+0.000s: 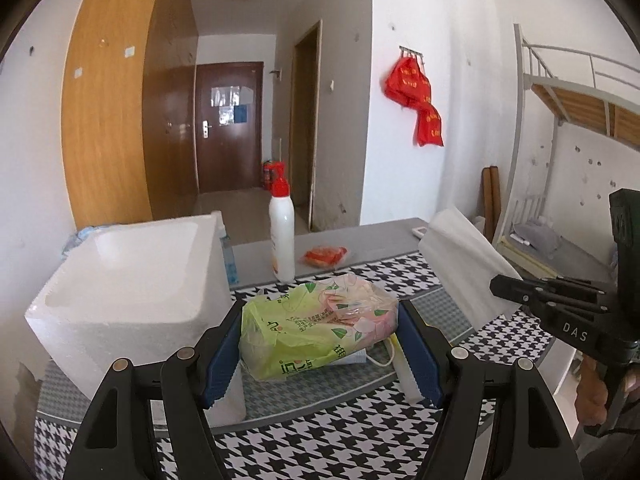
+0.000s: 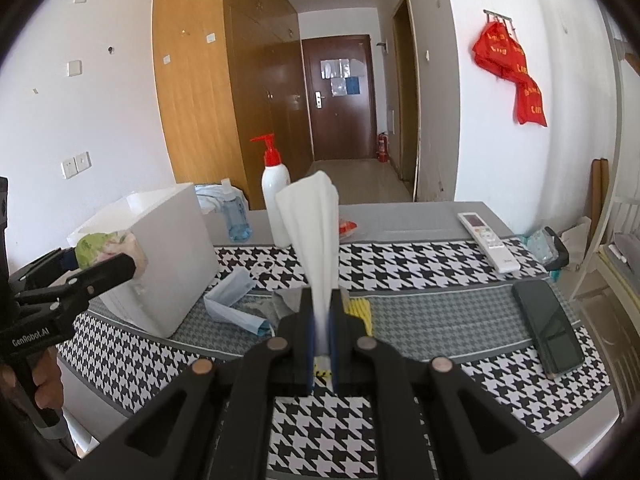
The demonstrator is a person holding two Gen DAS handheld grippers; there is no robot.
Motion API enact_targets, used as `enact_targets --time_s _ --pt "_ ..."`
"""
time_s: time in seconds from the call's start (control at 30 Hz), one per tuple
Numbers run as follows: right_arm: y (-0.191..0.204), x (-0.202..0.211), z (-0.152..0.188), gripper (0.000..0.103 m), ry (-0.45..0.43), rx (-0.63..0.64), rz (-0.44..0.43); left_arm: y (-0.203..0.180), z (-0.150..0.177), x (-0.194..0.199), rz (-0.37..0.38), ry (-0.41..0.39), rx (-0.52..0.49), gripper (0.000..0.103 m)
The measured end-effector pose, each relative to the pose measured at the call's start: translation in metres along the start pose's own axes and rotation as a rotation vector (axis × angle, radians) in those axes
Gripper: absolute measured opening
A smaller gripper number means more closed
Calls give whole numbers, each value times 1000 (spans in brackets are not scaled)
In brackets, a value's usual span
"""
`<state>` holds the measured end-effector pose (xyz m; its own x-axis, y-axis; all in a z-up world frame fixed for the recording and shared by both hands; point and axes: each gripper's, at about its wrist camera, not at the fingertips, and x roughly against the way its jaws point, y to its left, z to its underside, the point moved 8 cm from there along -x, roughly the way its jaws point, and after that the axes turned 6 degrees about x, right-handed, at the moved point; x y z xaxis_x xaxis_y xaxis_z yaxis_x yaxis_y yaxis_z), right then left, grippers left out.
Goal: Organize soft objects
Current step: 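Lift the green pack over the foam box with left tool while right tool holds towel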
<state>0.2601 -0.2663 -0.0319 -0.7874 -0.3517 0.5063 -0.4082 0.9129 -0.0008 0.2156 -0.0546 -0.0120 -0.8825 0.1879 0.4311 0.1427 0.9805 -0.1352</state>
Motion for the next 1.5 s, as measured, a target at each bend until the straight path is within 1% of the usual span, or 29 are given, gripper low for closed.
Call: enact_targets --time_s 0.67,1.17,1.5 --pt "20 7 -33 8 -79 28 -21 10 -31 17 -27 -89 -30 74" --pt "46 5 -57 8 -127 61 -58 33 -49 20 -77 -128 -17 74" --pt "64 -2 -70 8 -146 79 -104 52 -55 23 -134 -138 1 74"
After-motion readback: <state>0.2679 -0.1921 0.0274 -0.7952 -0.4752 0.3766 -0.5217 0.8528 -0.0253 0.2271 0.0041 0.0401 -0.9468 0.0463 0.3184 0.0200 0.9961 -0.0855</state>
